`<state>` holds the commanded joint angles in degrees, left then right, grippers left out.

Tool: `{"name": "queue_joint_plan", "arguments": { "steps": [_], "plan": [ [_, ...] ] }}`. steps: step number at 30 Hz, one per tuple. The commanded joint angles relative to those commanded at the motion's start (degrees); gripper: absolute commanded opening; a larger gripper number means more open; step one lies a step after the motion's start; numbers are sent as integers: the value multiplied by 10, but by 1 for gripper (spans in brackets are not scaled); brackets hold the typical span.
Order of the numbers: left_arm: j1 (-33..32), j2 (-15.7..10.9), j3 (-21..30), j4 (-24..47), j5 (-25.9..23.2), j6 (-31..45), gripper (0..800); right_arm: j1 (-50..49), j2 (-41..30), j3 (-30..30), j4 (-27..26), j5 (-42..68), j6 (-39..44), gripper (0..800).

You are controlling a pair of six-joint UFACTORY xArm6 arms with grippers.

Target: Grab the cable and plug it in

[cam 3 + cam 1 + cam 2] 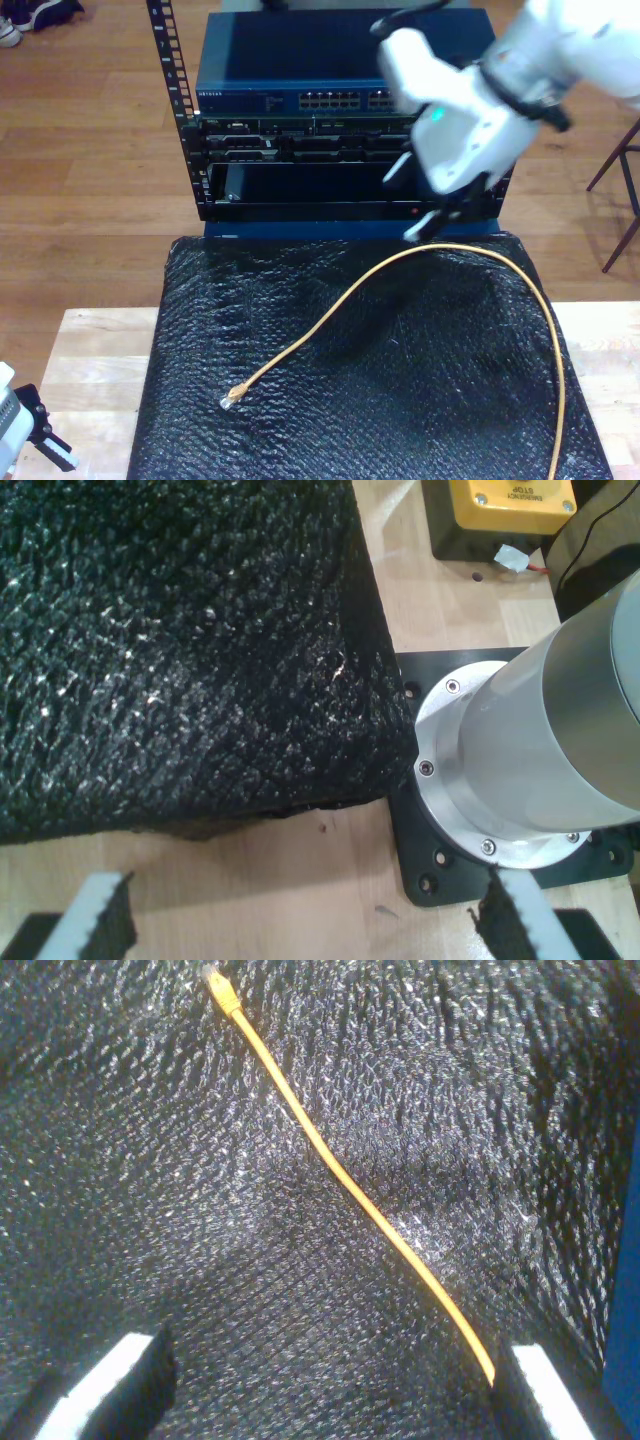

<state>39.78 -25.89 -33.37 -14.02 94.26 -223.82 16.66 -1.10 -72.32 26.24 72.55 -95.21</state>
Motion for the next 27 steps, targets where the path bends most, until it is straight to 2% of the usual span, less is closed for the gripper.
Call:
{"name": "queue_joint_plan", "arguments": {
  "steps": [4, 16, 20, 24, 27],
  "plan": [
    [0, 0, 0, 0, -1, -3, 800, 43, 11, -2, -35, -23, 26, 792],
    [-16, 6, 2, -19, -12, -42, 800, 142, 50, 8, -52, -57, 46, 791],
    [-17, 11, 3, -22, -13, -54, 800, 173, 63, 16, -91, -82, 64, 792],
    [-20, 15, 4, -22, -16, -59, 800, 213, 63, 45, -152, -124, 104, 791],
    [-23, 20, 5, -22, -38, -72, 800, 227, 69, 50, -186, -128, 130, 791]
  ]
}}
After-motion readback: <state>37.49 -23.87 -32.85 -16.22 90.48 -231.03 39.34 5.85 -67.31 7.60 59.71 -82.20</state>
